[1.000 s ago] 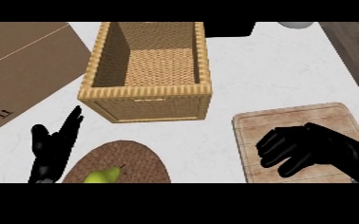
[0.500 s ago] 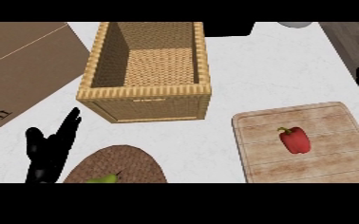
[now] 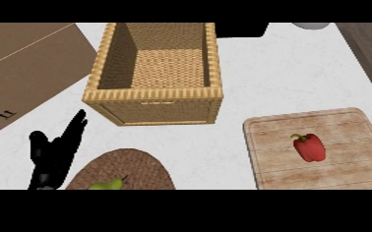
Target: Pick the bell pepper from the cutting board and place it in the basket
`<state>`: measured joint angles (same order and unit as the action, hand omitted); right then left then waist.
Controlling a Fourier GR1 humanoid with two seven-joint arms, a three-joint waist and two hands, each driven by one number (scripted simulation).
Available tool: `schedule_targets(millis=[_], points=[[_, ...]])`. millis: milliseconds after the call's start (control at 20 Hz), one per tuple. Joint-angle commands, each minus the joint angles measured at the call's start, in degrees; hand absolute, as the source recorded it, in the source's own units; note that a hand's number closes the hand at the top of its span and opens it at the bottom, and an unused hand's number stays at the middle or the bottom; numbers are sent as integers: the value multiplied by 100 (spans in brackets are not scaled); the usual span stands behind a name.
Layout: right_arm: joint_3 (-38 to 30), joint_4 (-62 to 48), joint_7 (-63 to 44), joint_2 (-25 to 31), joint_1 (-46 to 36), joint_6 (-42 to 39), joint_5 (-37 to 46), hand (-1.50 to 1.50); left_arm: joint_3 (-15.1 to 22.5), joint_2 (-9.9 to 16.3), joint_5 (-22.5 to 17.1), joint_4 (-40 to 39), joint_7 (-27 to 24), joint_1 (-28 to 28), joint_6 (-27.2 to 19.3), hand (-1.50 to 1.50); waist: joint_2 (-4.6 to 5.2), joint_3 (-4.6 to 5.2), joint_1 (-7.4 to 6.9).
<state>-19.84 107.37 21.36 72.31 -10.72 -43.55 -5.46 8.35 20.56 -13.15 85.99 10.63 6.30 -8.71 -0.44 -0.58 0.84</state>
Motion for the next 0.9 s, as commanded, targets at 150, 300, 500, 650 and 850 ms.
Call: schedule_targets(millis=[150, 300, 500, 650, 850], points=[[12, -248, 1113, 496, 410, -471, 877, -150, 198, -193, 98, -349, 140, 396, -26, 0, 62, 43, -76], [-51, -532, 1505, 733, 441, -447, 792, -150, 114, -116, 78, -474, 232, 232, 52, 0, 69, 49, -70], [228, -264, 1634, 553, 786, 8, 998, -150, -18, -35, -61, -528, 187, 265, 261, 0, 50, 52, -29], [395, -557, 1924, 519, 861, 245, 1020, -150, -10, -109, 79, -537, 582, -193, 11, 0, 72, 52, -39], [904, -204, 1915, 116, 1288, 867, 1411, -150, -126, -89, -14, -622, 150, 187, 228, 0, 60, 56, -54]])
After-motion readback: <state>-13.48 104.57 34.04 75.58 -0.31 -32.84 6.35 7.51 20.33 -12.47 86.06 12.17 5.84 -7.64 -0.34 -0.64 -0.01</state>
